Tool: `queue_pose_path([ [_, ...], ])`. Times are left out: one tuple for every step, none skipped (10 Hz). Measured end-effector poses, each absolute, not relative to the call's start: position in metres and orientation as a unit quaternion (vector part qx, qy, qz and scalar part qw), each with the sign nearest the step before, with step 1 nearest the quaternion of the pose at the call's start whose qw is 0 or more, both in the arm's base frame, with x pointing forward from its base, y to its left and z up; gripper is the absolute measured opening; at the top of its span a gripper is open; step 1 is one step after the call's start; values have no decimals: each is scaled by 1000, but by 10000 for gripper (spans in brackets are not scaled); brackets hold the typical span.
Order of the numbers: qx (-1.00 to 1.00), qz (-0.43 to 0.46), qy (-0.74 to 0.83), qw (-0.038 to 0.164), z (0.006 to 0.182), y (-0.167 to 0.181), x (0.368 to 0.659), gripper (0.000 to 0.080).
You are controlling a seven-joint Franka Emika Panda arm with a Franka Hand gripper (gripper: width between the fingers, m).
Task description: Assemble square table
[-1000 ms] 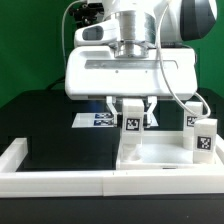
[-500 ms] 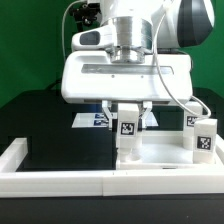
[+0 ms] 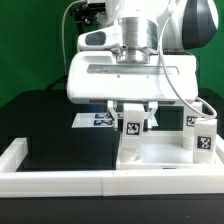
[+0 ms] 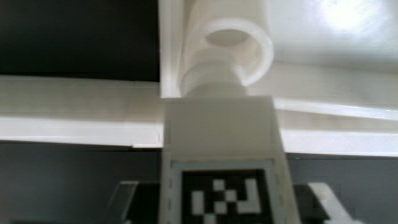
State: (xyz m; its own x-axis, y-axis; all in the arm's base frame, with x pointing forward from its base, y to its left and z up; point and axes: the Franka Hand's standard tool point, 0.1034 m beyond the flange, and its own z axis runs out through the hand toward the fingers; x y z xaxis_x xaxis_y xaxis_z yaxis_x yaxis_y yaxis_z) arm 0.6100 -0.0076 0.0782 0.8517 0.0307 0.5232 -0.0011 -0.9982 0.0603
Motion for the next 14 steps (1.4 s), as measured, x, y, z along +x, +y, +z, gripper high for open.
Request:
queue_pose_path([
  [962,272,7,30,77,-8,610,268],
  [962,272,7,30,77,-8,610,268],
  [962,272,7,30,77,-9,609,268],
  [962,272,7,31,77,-9,609,268],
  [962,273,8,30,77,-8,609,268],
  [962,273,8,30,78,-8,609,268],
  [962,273,7,30,78,-8,609,268],
  [962,272,7,30,77,-9,609,268],
  [961,275,7,31,77,-8,609,268],
  [960,278,6,32,77,-6,609,268],
  [961,275,7,31,73,-4,606,268],
  [962,272,7,31,70,-4,604,268],
  [962,271,8,31,69,-4,604,268],
  [962,271,8,31,69,-3,604,268],
])
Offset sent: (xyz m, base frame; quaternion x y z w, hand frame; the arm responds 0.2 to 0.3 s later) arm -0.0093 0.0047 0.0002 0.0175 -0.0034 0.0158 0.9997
